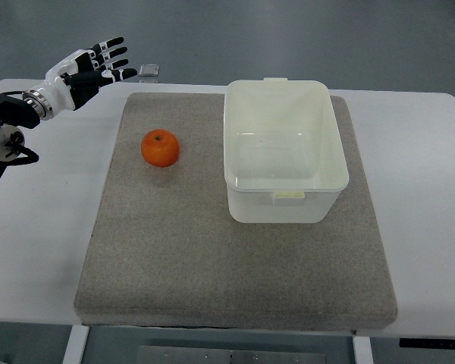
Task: Put orange in box with left hand
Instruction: 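Move the open left hand toward the orange on the mat, then close the left hand's fingers around the orange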
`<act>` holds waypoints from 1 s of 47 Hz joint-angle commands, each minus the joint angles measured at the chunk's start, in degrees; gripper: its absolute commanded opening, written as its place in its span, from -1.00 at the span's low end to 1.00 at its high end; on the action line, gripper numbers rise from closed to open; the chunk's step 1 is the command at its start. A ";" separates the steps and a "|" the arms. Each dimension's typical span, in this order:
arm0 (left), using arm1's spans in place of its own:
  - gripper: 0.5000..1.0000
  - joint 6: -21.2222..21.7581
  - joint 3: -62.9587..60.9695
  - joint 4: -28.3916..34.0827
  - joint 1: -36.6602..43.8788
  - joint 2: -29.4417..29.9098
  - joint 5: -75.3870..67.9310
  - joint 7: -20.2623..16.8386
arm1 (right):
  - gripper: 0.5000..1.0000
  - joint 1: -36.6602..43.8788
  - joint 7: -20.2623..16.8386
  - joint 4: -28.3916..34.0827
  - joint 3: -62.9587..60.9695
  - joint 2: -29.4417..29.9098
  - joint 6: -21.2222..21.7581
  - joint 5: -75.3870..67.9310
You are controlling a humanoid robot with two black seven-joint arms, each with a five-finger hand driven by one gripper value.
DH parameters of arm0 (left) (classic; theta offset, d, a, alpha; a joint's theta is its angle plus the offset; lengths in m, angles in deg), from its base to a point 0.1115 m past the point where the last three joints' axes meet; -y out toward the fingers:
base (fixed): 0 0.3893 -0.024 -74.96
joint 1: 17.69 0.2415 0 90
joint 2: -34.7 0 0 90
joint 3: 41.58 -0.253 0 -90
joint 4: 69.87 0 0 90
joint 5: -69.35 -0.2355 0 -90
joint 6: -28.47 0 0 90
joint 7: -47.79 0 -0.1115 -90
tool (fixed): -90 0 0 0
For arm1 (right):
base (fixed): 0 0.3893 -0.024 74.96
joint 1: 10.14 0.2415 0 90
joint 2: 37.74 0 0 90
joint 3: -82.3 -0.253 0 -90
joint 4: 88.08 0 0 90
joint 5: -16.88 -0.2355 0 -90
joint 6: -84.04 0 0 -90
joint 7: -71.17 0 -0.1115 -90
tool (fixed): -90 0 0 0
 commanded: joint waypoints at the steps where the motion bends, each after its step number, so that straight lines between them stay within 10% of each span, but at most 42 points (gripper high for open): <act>1: 0.95 0.11 -3.39 -2.45 -1.02 1.93 -5.39 -0.35 | 0.70 0.07 0.00 0.00 0.00 0.00 0.08 0.00; 35: 0.89 0.54 -12.09 -16.87 -2.61 8.35 -53.20 -9.05 | 0.70 -0.02 0.00 0.00 0.00 0.00 -0.01 0.00; 47: 0.89 10.38 -18.51 -16.70 -2.70 7.56 -60.24 -8.96 | 0.70 -0.02 0.00 0.00 0.00 0.00 -0.01 0.00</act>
